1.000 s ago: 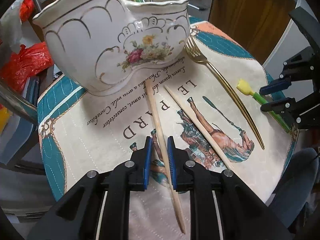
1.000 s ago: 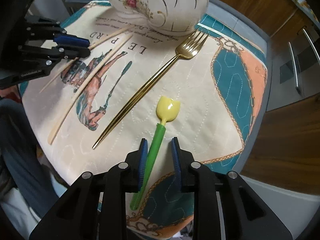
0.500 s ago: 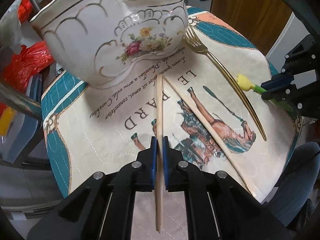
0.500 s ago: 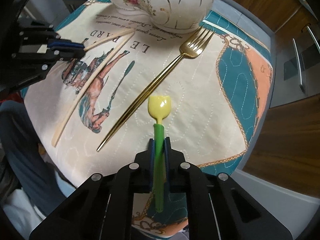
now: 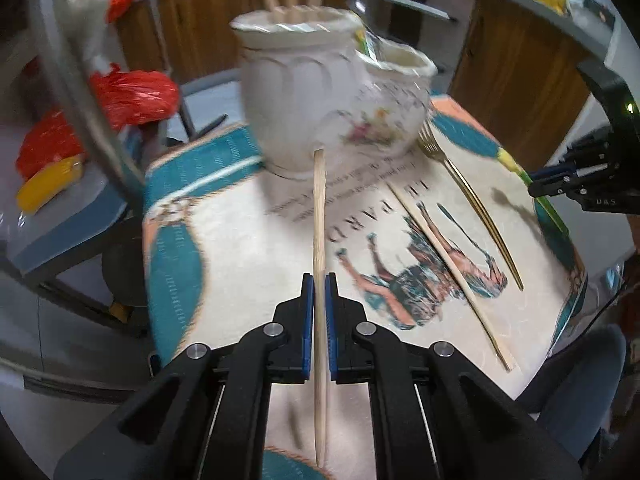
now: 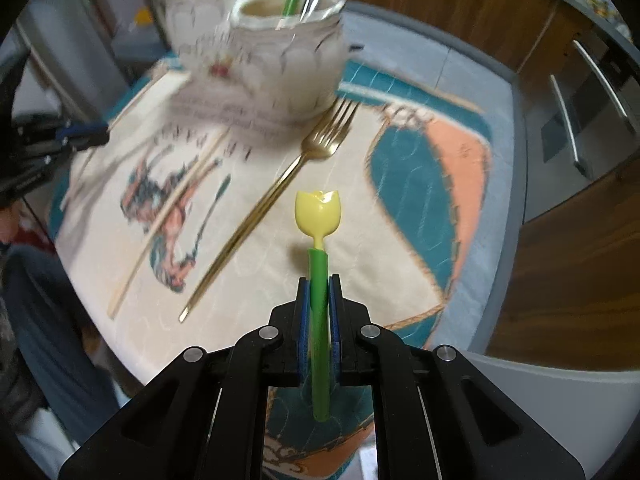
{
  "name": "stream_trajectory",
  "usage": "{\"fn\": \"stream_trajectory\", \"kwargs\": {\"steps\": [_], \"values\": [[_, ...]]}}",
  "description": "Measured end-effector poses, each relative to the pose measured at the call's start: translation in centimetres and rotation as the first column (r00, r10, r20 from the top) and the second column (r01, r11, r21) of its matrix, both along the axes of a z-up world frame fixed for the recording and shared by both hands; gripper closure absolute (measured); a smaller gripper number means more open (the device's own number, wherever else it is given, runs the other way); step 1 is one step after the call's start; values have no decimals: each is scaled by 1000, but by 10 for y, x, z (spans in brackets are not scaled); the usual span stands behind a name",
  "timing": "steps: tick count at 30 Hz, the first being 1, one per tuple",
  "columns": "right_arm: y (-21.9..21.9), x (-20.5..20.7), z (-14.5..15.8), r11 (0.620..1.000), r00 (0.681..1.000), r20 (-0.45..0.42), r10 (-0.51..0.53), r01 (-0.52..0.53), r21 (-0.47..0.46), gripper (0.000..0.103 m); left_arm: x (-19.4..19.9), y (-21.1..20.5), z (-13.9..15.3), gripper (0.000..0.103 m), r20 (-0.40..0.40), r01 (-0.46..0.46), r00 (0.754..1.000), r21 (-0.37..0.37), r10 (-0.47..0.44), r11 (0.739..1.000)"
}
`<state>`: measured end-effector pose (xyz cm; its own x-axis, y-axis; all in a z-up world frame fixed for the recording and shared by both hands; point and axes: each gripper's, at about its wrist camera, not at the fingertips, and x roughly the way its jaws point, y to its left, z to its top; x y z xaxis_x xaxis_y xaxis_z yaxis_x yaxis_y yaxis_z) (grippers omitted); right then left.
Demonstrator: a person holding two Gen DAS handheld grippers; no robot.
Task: Organize utensils
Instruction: 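Lift the chopstick with the left tool while the right tool lifts the yellow spoon toward the vase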
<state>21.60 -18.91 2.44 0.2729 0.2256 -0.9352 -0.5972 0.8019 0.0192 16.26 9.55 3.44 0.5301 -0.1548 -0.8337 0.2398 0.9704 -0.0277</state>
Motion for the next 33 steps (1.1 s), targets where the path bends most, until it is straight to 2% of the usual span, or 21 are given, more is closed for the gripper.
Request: {"fn": "stream_trajectory", "kwargs": {"steps": [2,5,9,13,19,23,27,33], "values": [[-10,0,11,998,999,34,-21,19,60,93,-6,14,9,97,45,-48,998,-35,49,998],[-19,-1,24,987,995,76,-57,45,154,93,-8,42,23,97,121,-107,985,-132,123,986],[-27,-6,43,955,985,134,-110,67,288,93,-19,60,47,97,234,-140,950,-268,206,953],[-25,-5,53,923,976,167,-141,68,379,93,-24,61,65,97,320,-139,912,-348,256,927],[-21,-4,57,875,966,202,-164,48,481,93,-20,45,77,97,403,-104,874,-391,272,915],[-17,-2,60,825,956,221,-190,34,564,93,-18,37,82,97,467,-57,844,-413,265,909],[-11,2,62,773,944,243,-223,19,634,93,-15,31,92,97,538,-29,793,-435,286,900],[1,6,66,739,909,319,-269,-17,674,93,-1,25,105,97,606,-13,733,-442,309,897]]}}
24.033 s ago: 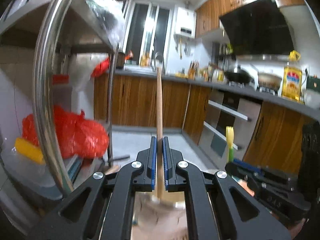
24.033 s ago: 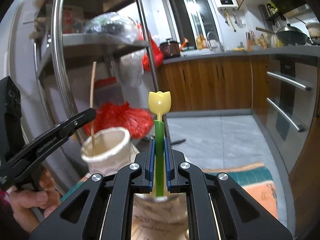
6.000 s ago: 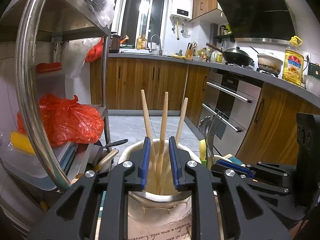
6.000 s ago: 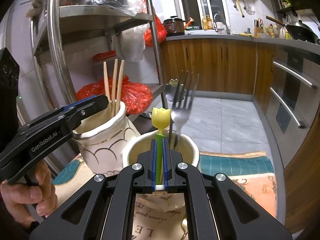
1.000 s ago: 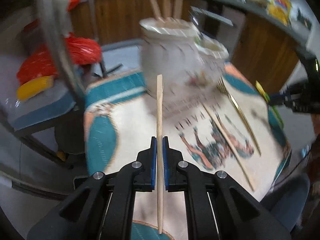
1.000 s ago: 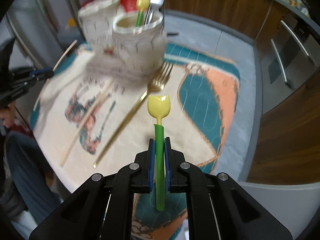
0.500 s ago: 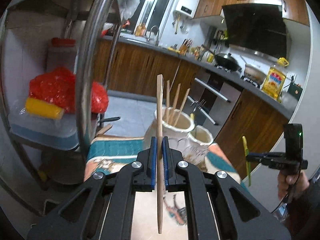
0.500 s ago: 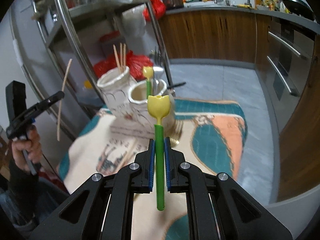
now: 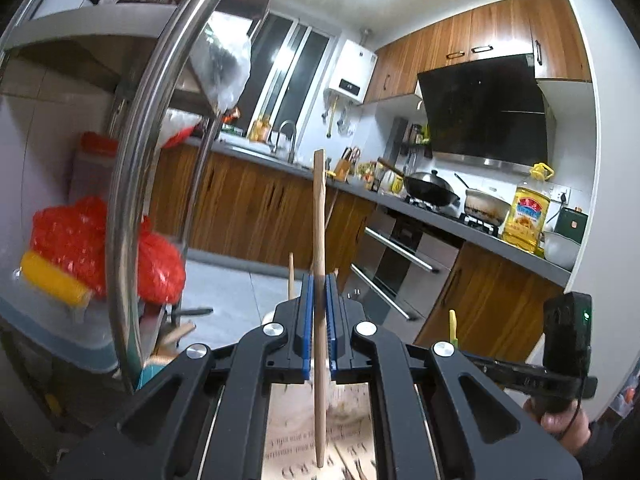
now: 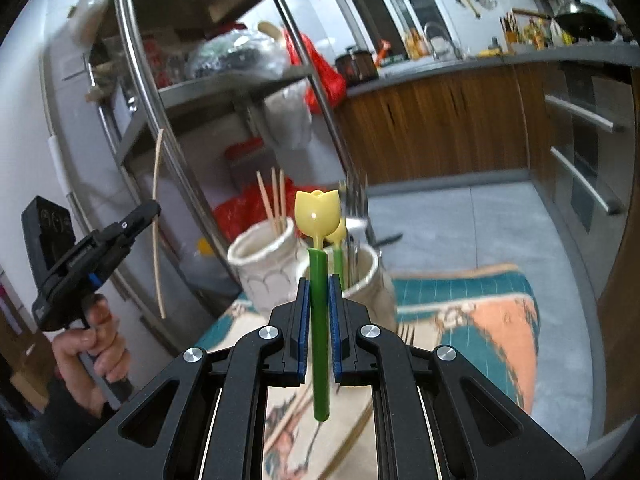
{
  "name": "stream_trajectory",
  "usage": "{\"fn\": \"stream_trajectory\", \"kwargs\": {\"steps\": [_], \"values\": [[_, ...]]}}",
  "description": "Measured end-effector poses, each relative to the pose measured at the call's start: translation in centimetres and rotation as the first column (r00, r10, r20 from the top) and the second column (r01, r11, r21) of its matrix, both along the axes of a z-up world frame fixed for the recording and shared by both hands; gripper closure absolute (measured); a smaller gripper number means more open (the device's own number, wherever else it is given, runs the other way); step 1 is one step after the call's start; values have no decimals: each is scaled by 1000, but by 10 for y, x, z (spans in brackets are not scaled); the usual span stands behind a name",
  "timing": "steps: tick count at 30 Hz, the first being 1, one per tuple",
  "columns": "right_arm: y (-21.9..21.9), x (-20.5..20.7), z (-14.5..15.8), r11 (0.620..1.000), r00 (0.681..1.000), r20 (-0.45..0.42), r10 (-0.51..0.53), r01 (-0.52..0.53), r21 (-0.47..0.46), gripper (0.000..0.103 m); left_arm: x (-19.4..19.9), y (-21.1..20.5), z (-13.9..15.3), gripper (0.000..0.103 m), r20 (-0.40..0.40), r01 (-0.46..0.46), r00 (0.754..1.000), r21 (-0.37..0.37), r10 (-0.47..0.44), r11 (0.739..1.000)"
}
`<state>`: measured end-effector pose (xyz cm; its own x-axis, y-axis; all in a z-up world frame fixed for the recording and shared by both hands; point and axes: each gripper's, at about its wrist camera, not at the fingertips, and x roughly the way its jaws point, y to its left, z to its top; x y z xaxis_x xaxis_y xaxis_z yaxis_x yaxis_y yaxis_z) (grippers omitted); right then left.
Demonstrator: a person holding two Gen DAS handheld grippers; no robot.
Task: Organize utensils
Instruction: 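Lift the chopstick with the left tool while the right tool lifts the yellow spoon toward the vase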
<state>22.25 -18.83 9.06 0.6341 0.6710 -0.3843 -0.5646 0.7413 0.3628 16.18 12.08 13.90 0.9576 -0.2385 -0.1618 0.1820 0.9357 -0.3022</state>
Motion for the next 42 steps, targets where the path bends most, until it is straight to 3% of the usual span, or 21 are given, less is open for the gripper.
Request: {"fn": "stream_trajectory", "kwargs": {"steps": [5,18,28,36,42], "values": [[6,8,0,998,998,57,-16,12,59,93,16,-5,5,97,38,-20,999,-4,20,1000],[24,29,18,994,988,145,-59,45,96,93,55,-23,14,97,153,-93,984,-9,93,996],[38,45,9,991,984,156,-89,71,116,93,82,-29,-5,97,119,-145,982,5,144,989],[52,48,-1,994,975,194,-112,112,13,93,89,-29,-22,97,68,-133,989,23,131,991],[58,49,-18,990,981,168,-97,112,-82,93,83,-35,-32,97,27,-113,993,66,112,991]]}}
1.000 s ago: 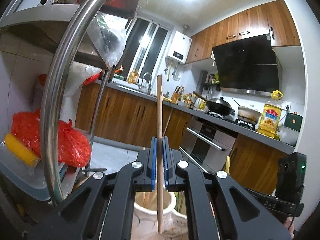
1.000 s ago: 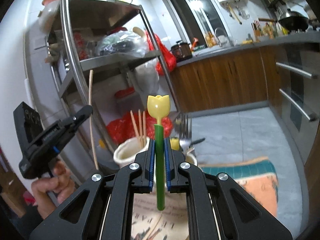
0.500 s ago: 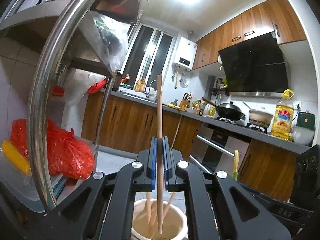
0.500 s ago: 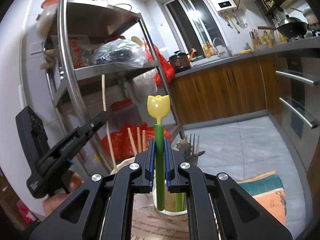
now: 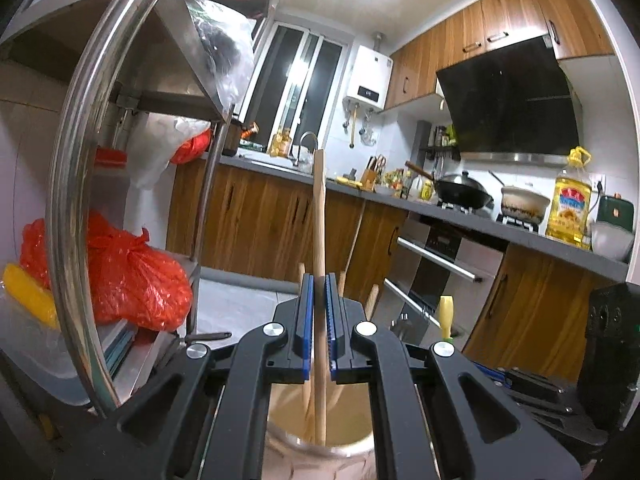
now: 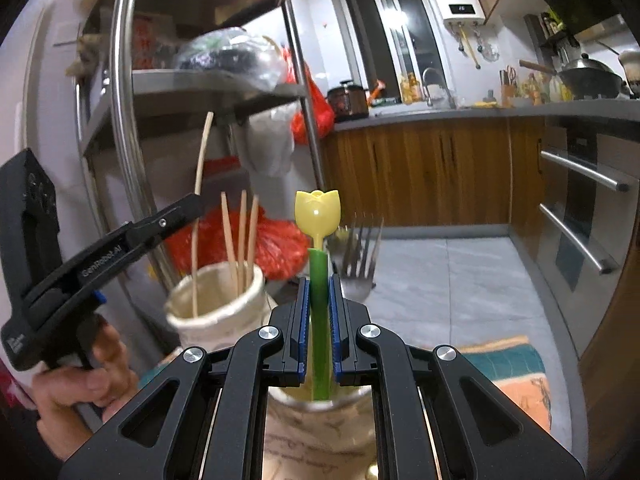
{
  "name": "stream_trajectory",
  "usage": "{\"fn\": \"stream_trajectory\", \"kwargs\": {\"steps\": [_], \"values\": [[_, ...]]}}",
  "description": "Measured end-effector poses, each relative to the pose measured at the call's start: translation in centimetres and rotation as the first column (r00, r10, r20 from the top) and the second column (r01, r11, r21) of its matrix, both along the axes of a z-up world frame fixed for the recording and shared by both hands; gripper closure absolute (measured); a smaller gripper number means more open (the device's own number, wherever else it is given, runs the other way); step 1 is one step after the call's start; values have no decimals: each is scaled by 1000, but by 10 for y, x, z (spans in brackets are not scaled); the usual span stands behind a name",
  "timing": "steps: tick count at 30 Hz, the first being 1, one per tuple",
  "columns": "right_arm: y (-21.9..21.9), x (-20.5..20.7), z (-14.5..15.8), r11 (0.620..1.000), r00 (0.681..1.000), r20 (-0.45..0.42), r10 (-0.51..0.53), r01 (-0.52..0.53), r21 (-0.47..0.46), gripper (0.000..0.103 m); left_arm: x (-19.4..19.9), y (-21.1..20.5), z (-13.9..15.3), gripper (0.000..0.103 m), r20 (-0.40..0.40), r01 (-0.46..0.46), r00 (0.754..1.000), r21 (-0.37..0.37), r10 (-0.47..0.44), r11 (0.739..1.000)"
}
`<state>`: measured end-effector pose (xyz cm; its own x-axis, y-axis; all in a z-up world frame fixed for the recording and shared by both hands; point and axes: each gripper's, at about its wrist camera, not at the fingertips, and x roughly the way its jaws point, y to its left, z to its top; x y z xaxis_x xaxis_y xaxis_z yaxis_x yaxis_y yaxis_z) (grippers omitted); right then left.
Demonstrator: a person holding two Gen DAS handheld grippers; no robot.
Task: Organize utensils
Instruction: 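Lift the chopstick with the left tool while the right tool lifts the yellow spoon toward the vase, then drop the chopstick into the large pot while the right tool drops the spoon into the small pot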
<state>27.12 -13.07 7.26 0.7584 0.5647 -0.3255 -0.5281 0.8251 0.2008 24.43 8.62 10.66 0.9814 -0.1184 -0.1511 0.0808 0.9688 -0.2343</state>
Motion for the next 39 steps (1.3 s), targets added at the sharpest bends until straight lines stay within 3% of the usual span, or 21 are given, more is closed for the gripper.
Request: {"fn": "stream_trajectory", "kwargs": {"steps": [10,16,27,37,39], "values": [[4,0,-13,997,997,-74,-3,-3,-79,93,-7,-17,-12,97,-124,27,992,106,-14,994],[11,3,-16,996,994,-105,14,-24,-88,93,1,-18,-15,97,-189,29,982,121,-6,992],[15,7,-21,994,991,-136,11,-26,-108,93,7,-17,-18,97,-231,38,973,122,-9,992],[14,5,-17,995,992,-126,20,-32,-96,89,2,-18,-15,94,-220,37,975,131,-7,991],[13,4,-15,995,993,-120,21,-32,-94,87,1,-18,-14,86,-214,31,977,132,-2,991]]}}
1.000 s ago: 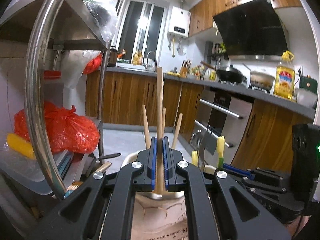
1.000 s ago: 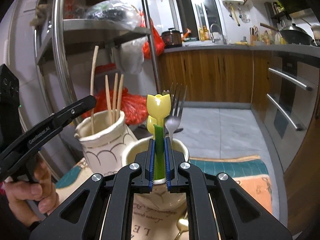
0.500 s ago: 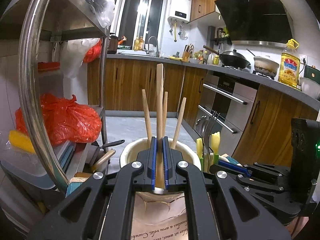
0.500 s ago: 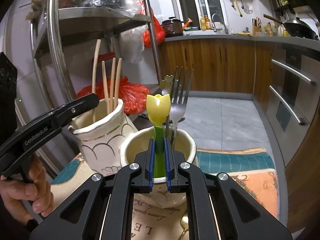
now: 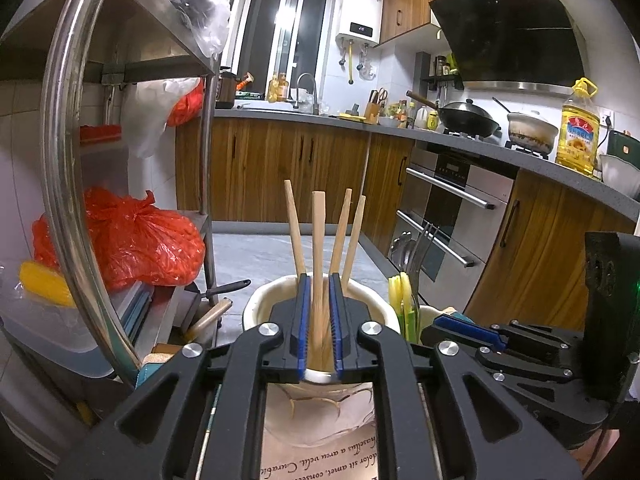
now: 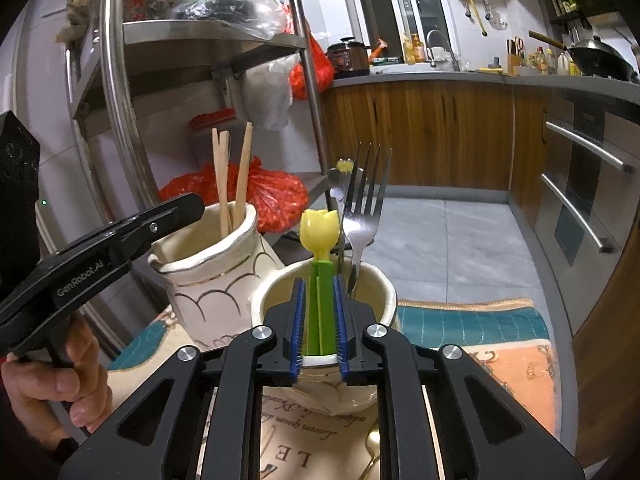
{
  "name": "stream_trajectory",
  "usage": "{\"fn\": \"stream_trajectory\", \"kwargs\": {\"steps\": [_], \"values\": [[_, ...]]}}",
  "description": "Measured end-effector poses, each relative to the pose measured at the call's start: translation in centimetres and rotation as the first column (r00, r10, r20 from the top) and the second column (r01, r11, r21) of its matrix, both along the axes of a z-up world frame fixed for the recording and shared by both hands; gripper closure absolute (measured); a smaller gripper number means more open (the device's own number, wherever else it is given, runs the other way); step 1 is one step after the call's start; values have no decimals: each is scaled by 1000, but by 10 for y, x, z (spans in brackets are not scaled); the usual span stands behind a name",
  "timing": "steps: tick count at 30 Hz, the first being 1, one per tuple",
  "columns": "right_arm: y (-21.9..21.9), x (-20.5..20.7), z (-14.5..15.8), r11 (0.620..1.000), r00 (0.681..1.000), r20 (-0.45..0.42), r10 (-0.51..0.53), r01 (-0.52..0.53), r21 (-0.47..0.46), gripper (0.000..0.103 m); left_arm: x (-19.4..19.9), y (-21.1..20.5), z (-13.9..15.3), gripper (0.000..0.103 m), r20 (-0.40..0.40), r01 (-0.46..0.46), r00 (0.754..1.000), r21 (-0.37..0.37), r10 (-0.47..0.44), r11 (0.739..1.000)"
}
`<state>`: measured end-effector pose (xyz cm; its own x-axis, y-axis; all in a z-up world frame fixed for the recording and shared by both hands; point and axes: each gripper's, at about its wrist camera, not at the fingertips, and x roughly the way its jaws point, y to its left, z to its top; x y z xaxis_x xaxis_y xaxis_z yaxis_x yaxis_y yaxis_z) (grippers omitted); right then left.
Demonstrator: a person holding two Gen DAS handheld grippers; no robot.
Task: Organize utensils
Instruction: 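Drop the chopstick into the large pot while the right tool drops the spoon into the small pot, then withdraw both open tools from the vase back over the table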
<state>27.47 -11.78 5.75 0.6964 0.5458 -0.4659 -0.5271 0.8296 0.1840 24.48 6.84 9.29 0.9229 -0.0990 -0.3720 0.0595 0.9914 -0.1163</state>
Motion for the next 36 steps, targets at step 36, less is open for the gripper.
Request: {"fn": "stream_trajectory", "kwargs": {"steps": [36], "values": [[-57,-36,-28,997,991,-130,-28,19,-75,77,-69,-19,-38,60,-288,159,947,41,-140,986]]}}
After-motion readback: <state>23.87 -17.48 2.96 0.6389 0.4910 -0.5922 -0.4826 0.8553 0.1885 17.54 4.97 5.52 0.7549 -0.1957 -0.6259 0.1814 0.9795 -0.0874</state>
